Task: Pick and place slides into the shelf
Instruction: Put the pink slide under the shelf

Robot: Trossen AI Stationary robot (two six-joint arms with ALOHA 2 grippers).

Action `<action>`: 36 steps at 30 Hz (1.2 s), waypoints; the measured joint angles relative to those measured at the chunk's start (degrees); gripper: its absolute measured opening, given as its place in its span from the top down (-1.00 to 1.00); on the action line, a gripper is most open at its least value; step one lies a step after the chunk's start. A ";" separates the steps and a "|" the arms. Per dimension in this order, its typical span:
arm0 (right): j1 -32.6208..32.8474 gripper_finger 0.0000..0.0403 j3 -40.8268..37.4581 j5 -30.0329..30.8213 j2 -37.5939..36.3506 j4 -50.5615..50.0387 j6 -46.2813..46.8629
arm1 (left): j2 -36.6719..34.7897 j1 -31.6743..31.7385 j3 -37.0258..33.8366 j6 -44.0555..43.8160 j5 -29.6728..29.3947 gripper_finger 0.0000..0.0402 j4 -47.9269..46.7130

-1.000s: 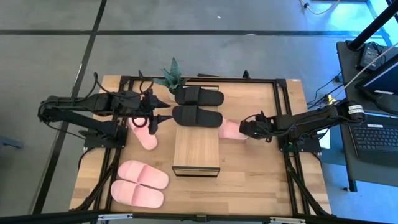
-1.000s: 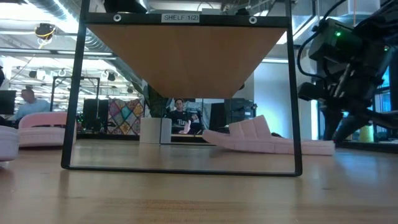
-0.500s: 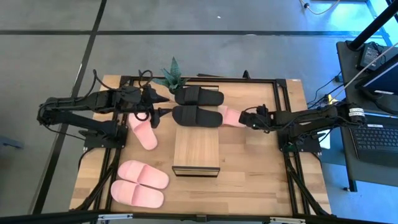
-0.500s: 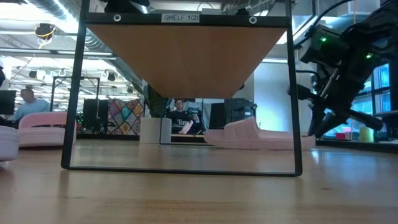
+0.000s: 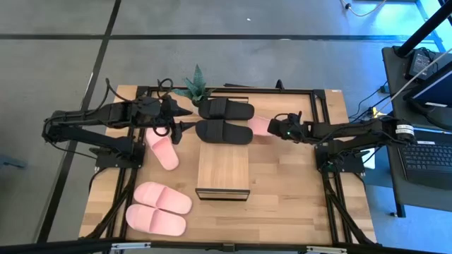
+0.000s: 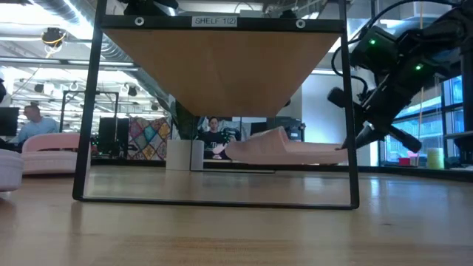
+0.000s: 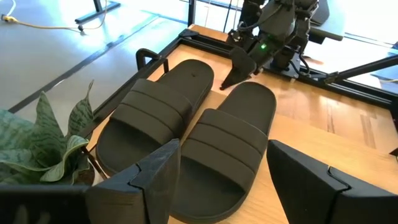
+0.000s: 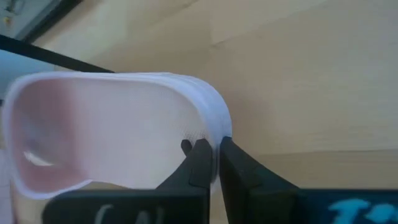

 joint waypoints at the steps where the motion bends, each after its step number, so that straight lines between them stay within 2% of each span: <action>1: 0.00 0.91 0.00 -0.02 0.48 1.06 -0.03 | 0.00 0.00 0.00 0.04 0.00 -0.14 -0.02; 10: -0.20 0.91 1.05 -1.64 10.37 13.88 -1.82 | 0.00 0.00 0.00 0.39 0.00 -0.14 -0.27; 21: -2.43 0.91 12.34 -3.89 23.11 13.69 -9.34 | -0.01 0.00 0.00 0.32 0.00 -0.14 -1.82; 28: -3.06 0.87 14.62 -5.78 26.82 12.49 -10.02 | -0.02 -0.02 0.00 0.04 1.71 -0.14 -2.19; 36: -3.08 0.76 14.62 -7.43 27.12 12.33 -10.23 | -0.02 0.00 0.00 0.02 1.73 -0.14 -2.19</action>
